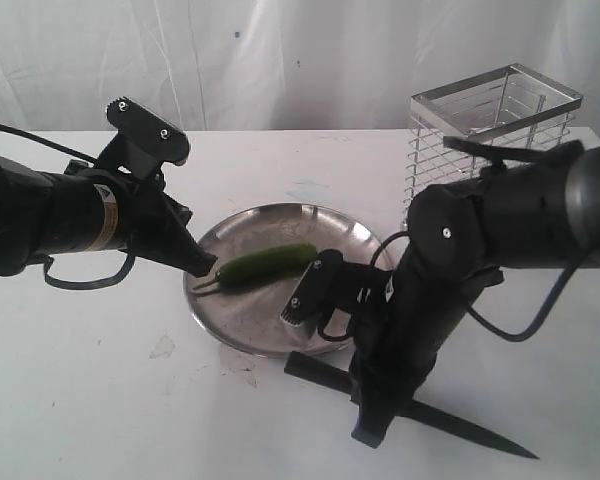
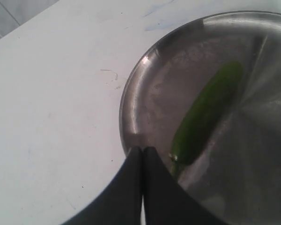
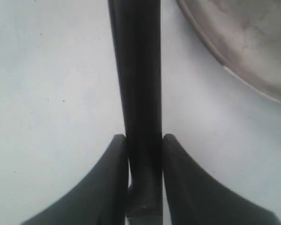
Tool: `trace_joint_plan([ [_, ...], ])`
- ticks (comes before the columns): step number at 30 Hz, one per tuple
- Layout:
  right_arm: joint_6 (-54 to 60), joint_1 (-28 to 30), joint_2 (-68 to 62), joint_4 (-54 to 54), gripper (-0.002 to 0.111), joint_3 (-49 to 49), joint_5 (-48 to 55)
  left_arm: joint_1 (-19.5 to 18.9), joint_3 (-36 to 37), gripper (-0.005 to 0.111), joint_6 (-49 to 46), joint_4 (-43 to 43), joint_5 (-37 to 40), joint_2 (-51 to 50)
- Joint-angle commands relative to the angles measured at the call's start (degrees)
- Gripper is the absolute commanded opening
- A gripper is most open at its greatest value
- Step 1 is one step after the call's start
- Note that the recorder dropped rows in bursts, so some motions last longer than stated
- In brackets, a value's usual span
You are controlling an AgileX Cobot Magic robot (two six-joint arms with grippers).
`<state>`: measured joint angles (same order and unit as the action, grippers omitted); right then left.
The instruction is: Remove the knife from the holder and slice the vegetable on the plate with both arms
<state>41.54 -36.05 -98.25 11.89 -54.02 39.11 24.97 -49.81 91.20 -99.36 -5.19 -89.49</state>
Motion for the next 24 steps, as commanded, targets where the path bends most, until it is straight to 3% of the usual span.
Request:
trace_joint_plan([
  [1, 0.53, 0.12, 6.02, 0.00, 0.000, -0.20, 3.99, 0.27, -0.30, 0.000, 0.14, -0.59, 0.20, 0.19],
  [5, 2.48, 0.12, 11.75, 0.22, 0.000, -0.20, 6.06, 0.27, -0.30, 0.000, 0.25, -0.59, 0.20, 0.19],
  [8, 4.00, 0.12, 15.59, 0.11, 0.000, -0.20, -0.75, 0.27, -0.30, 0.000, 0.25, -0.59, 0.20, 0.19],
  [14, -0.25, 0.12, 16.26, 2.90, 0.000, 0.28, -31.55, 0.27, -0.30, 0.000, 0.25, -0.59, 0.20, 0.19],
  [20, -20.02, 0.12, 7.69, 11.10, 0.000, 0.28, -67.27, 0.27, -0.19, 0.000, -0.01, -0.59, 1.86, -0.16],
  [24, -31.53, 0.12, 0.89, 11.10, 0.000, -0.30, -74.52, 0.27, -0.19, 0.000, 0.27, -0.59, 6.38, -1.71],
])
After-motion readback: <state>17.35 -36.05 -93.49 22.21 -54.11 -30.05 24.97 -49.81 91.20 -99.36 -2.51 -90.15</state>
